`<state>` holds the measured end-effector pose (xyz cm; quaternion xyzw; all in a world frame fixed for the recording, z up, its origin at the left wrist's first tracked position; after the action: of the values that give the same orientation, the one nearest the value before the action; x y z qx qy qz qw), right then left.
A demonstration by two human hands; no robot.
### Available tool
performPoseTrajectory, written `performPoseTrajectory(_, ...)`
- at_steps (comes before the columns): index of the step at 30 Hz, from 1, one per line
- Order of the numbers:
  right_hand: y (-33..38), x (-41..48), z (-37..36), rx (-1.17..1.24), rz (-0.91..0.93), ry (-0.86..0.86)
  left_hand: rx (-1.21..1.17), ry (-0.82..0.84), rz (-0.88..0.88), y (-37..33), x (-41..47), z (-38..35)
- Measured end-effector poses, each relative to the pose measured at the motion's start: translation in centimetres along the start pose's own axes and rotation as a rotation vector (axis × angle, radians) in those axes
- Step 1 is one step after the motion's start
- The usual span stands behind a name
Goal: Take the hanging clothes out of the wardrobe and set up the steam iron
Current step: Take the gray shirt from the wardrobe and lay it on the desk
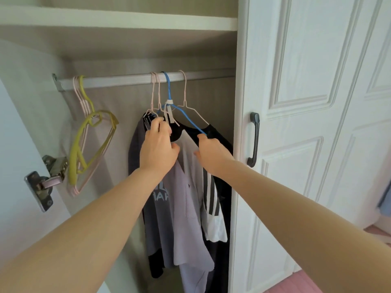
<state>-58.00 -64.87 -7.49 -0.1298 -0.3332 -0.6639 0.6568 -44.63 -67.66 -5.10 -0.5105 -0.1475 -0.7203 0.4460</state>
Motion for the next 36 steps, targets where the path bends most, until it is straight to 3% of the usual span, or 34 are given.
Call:
performPoseTrajectory(2,0.3,0.8,-0.6,0.012,-0.023,-0.002,-0.089,0.004,0.141,1.2,0.6,-0.2)
performPoseTrajectory(7,1.6,2.7,-1.9,0.108,-0.08,0.001,-0.354,0.031,0.81,6.1,1.2,-2.4)
performPoseTrajectory(12,2.5,3.8,-3.2,0.301,-0.167,0.024,-0.606,0.029,0.98,7.1,1.8,-4.0)
performPoseTrajectory(17,2.8,3.9,-3.8,0.641,-0.379,0.073,-0.851,0.055,1.109,6.8,2.4,-4.1)
performPoseTrajectory(20,3.5,4.2,-4.3,0.729,-0.457,0.101,-0.923,0.107,1.163,6.4,2.8,-3.7)
performPoseTrajectory(29,6.2,5.3,-1.0,0.786,-0.449,0.023,-0.931,0.125,1.133,7.1,4.8,0.3)
performPoseTrajectory(36,7.0,2.2,0.2,0.811,-0.446,0.003,-1.022,0.149,1.191,5.9,1.5,2.5)
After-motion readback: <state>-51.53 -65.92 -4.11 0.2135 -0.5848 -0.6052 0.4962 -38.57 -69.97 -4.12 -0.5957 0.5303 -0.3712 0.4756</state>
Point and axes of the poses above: each hand's wrist, its own x-axis towards the middle knuckle, its own z-axis out of the back of the hand, y = z × x, the point moved 7 cm from there along x, towards the middle knuckle, and after that the axes turned 13 degrees about -y, right-handed, at the moved point
